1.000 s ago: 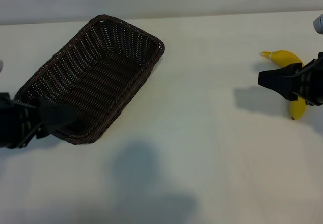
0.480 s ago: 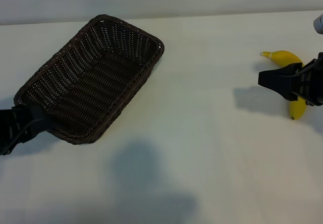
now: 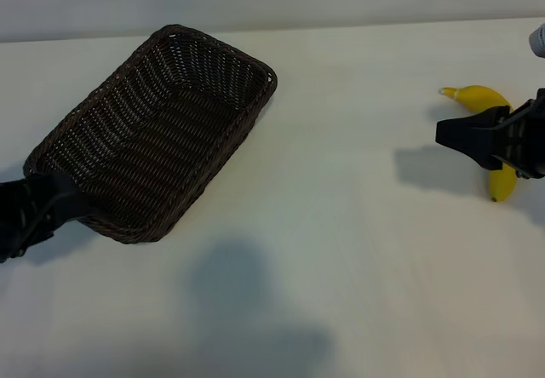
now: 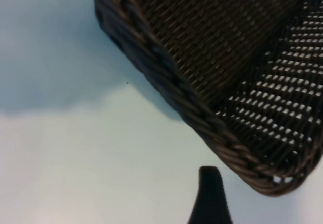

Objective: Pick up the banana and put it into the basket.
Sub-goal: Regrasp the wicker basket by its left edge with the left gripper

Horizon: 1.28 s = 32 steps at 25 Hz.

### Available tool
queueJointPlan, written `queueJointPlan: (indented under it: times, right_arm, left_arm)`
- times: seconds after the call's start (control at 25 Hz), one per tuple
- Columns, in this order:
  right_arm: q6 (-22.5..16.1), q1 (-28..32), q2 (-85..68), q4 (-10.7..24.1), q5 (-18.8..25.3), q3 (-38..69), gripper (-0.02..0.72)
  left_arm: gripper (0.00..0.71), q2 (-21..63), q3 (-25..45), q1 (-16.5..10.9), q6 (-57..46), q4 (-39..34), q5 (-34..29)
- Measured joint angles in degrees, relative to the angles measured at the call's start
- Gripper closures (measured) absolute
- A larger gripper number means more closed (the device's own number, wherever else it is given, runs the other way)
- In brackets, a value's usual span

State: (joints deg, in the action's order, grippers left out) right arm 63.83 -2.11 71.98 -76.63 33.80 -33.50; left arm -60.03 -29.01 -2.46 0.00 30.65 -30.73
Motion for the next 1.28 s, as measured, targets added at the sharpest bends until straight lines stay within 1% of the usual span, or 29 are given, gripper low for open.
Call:
queueJointPlan:
  times: [0.12,0.32,0.72,1.28]
  right_arm:
    - [0.0,0.0,0.0,0.0,0.0,0.0,0.245]
    - [0.0,0.0,0.0,0.0,0.0,0.0,0.245]
    - [0.0,0.0,0.0,0.0,0.0,0.0,0.245]
    - [0.0,0.0,0.0,0.0,0.0,0.0,0.245]
  left_arm:
    - [0.148,-1.85,0.0,0.0,-0.67,0.06,1.45]
    - [0.148,-3.63,0.0,0.0,-1.36,0.19,1.94]
    - [0.148,-7.34,0.0,0.0,-2.63,1.28,5.88]
    - [0.148,-13.91,0.0,0.0,-2.57,4.32,10.35]
